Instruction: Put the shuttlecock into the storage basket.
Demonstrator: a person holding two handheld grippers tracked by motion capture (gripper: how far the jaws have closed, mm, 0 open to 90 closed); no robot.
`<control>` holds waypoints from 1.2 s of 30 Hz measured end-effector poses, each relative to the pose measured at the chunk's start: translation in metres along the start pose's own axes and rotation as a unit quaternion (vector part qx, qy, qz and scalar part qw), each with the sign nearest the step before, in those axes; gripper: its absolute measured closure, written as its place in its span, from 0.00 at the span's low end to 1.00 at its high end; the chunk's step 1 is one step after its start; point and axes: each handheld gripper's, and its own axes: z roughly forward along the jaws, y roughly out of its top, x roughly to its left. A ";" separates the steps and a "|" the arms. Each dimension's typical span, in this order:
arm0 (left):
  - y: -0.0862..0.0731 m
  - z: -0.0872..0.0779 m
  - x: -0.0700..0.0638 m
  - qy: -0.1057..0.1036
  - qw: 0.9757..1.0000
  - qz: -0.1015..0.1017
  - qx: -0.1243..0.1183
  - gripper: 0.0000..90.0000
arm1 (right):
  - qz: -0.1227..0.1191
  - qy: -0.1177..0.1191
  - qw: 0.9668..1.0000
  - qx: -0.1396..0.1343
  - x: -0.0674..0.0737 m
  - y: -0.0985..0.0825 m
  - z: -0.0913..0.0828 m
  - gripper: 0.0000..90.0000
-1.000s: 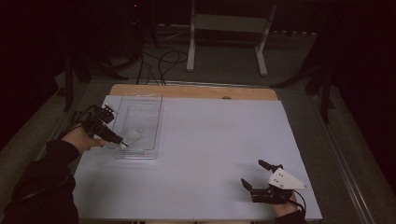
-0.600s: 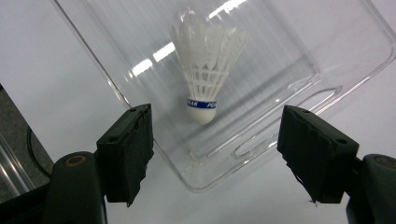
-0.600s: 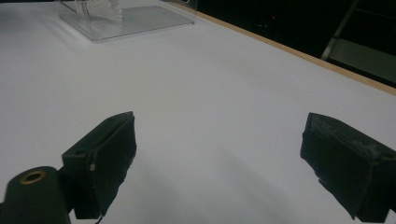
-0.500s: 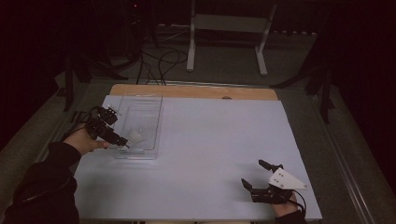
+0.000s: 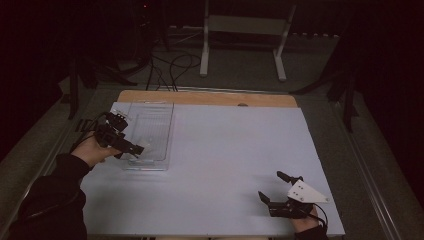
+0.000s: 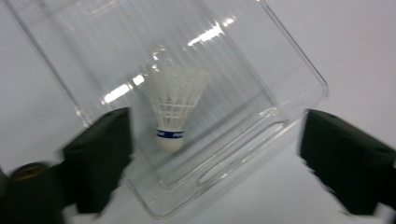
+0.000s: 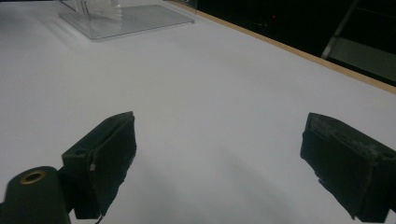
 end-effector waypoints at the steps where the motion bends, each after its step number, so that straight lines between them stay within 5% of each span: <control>1: 0.001 0.000 0.000 0.000 1.000 -0.001 0.002 0.04 | -0.001 0.000 1.000 0.000 0.000 0.000 0.000 0.11; 22: 0.015 -0.004 -0.027 -0.027 0.996 0.059 -0.053 0.00 | 0.003 -0.002 1.000 0.001 -0.001 -0.001 0.000 0.11; 36: 0.030 0.000 -0.049 -0.045 0.993 0.099 -0.055 0.00 | 0.005 0.000 1.000 0.003 -0.001 -0.001 0.001 0.11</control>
